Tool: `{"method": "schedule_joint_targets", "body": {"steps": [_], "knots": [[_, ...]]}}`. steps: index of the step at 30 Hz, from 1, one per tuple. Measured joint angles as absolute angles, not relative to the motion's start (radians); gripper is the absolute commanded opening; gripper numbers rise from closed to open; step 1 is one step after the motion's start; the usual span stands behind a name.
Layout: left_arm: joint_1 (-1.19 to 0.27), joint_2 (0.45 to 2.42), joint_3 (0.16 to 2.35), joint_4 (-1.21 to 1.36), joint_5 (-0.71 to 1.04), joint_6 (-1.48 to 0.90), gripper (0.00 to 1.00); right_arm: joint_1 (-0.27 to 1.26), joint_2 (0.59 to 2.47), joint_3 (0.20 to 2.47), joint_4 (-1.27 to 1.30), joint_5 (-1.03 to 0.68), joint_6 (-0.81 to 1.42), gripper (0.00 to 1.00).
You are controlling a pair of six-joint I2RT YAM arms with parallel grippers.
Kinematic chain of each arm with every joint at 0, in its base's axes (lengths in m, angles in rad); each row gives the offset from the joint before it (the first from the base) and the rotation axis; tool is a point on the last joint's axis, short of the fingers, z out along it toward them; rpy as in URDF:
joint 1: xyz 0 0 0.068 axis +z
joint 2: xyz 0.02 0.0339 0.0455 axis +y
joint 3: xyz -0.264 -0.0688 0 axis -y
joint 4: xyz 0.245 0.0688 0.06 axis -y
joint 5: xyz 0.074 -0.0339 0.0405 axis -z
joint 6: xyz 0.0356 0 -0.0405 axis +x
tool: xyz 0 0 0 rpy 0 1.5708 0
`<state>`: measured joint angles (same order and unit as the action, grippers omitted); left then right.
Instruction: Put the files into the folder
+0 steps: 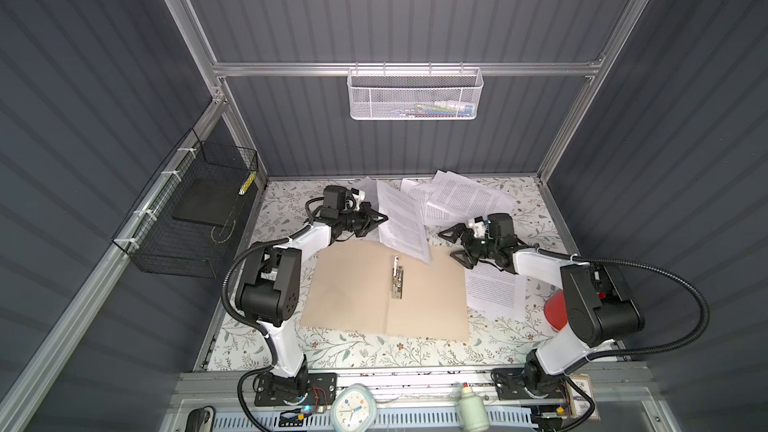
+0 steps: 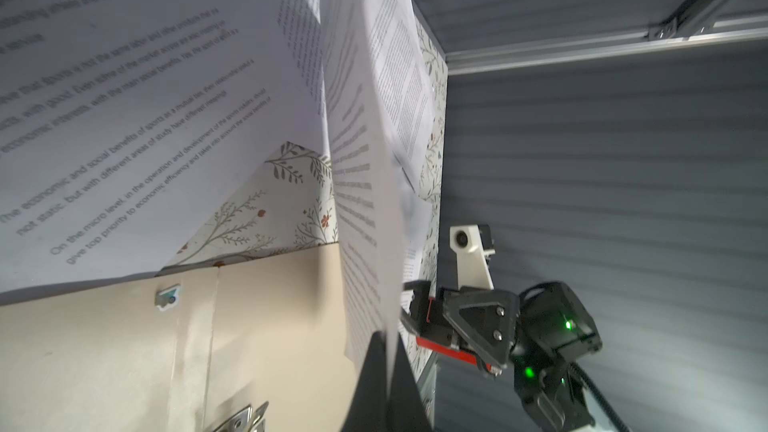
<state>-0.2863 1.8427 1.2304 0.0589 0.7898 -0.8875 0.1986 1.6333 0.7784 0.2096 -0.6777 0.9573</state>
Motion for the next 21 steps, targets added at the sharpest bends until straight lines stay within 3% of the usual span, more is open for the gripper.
{"method": "schedule_joint_targets", "body": {"steps": [11,21], "knots": [[-0.357,1.843,1.375,-0.057,0.896,-0.853,0.0,0.157,1.713,0.796,0.366,-0.803,0.863,0.99],[-0.397,1.827,1.519,-0.06,0.918,-0.907,0.0,0.128,1.767,0.784,0.784,-0.918,1.03,0.97]]}}
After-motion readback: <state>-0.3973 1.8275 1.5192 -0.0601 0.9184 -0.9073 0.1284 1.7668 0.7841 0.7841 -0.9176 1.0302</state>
